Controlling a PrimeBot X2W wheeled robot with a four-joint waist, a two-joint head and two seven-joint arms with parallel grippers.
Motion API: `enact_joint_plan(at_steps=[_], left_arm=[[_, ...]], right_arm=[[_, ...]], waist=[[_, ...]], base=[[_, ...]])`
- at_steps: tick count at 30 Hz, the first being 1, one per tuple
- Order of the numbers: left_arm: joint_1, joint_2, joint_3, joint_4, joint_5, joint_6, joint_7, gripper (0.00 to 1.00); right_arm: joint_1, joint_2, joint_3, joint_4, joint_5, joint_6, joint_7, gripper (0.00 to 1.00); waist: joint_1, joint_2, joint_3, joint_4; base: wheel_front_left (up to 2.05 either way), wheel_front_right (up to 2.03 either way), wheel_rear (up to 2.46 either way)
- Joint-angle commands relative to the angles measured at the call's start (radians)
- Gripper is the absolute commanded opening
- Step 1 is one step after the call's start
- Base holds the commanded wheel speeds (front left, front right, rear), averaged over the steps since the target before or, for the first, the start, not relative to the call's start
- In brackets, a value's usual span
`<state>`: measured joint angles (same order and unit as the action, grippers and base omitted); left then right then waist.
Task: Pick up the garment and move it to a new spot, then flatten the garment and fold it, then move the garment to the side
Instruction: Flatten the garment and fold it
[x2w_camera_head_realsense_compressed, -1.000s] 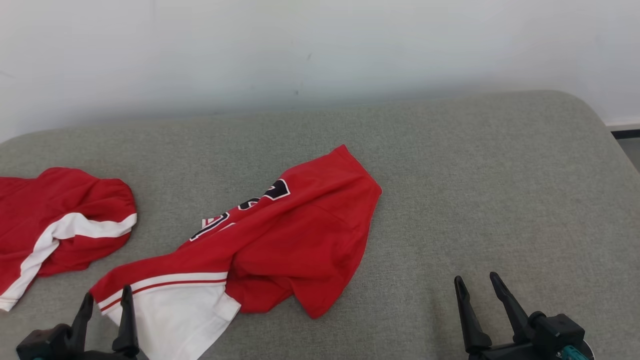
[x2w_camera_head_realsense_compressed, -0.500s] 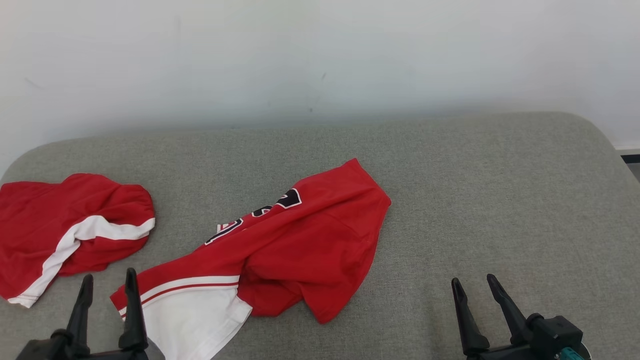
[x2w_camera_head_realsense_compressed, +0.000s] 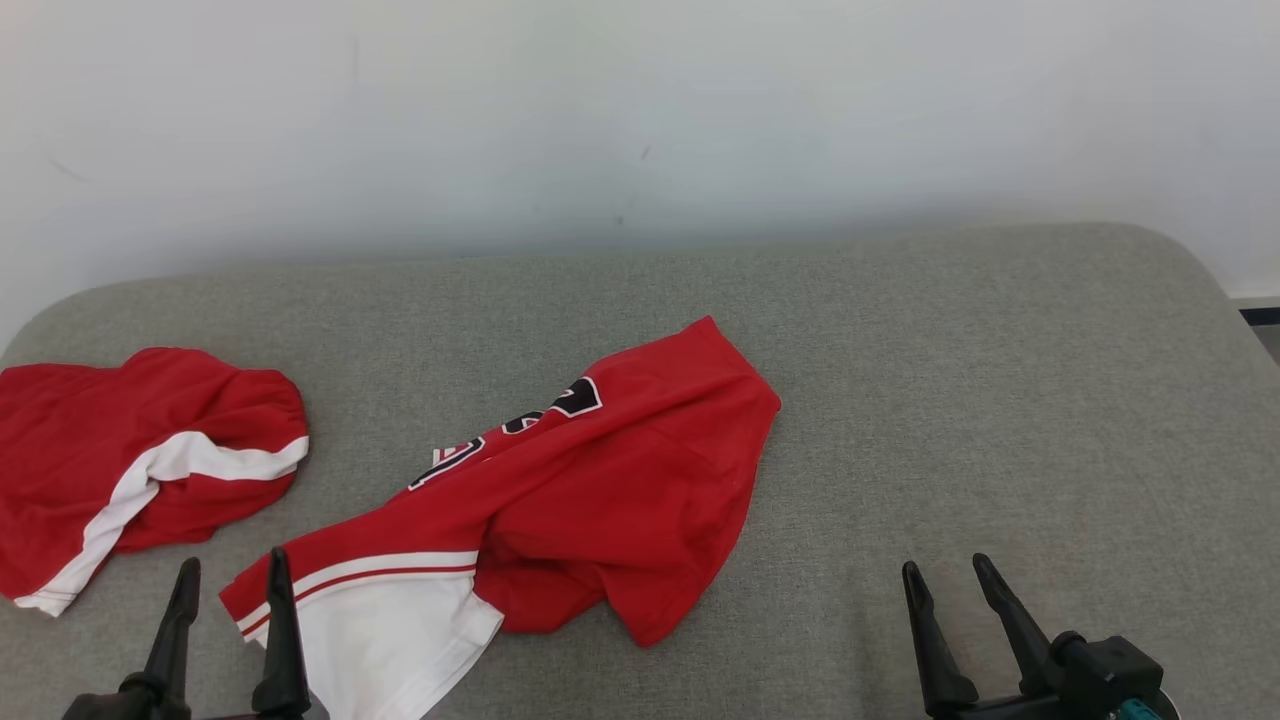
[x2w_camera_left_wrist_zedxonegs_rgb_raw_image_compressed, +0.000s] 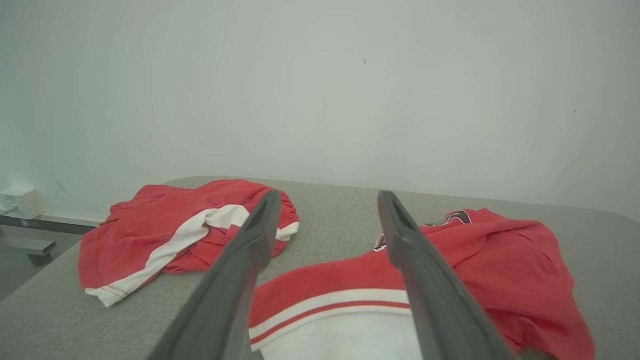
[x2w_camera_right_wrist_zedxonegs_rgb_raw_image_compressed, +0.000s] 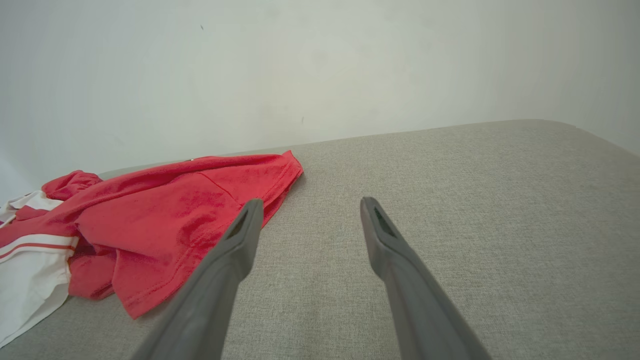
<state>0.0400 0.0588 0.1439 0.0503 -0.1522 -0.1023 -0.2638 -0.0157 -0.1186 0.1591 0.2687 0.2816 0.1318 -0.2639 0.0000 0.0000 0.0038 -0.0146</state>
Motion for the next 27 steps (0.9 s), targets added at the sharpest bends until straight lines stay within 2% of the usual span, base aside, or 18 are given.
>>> enact_joint_plan(at_steps=[1, 7, 15, 19, 27], left_arm=[[0.004, -0.002, 0.001, 0.000, 0.008, -0.002, -0.001, 1.00], [-0.016, -0.005, -0.026, 0.015, 0.006, -0.009, -0.001, 1.00], [-0.051, -0.007, -0.069, 0.040, -0.006, -0.018, -0.001, 1.00], [-0.081, -0.008, -0.097, 0.051, -0.014, -0.019, -0.001, 1.00], [-0.124, -0.009, -0.148, 0.068, -0.041, -0.013, -0.001, 1.00]], right_arm=[[0.006, 0.000, 0.001, 0.004, 0.004, -0.002, -0.001, 1.00], [-0.058, -0.025, 0.020, 0.051, 0.015, -0.002, -0.001, 1.00], [-0.245, -0.049, 0.078, 0.190, 0.030, -0.002, 0.041, 1.00], [-0.363, -0.039, 0.122, 0.310, 0.049, -0.002, 0.065, 1.00], [-0.497, -0.011, 0.151, 0.543, 0.098, -0.002, 0.070, 1.00]], waist=[[0.0000, 0.0000, 0.001, 0.002], [0.0000, 0.0000, 0.017, 0.033], [0.0000, 0.0000, 0.070, 0.100], [0.0000, 0.0000, 0.107, 0.145], [0.0000, 0.0000, 0.155, 0.201]], base=[[0.00, 0.00, 0.00], [0.00, 0.00, 0.00], [0.00, 0.00, 0.00], [0.00, 0.00, 0.00], [0.00, 0.00, 0.00]])
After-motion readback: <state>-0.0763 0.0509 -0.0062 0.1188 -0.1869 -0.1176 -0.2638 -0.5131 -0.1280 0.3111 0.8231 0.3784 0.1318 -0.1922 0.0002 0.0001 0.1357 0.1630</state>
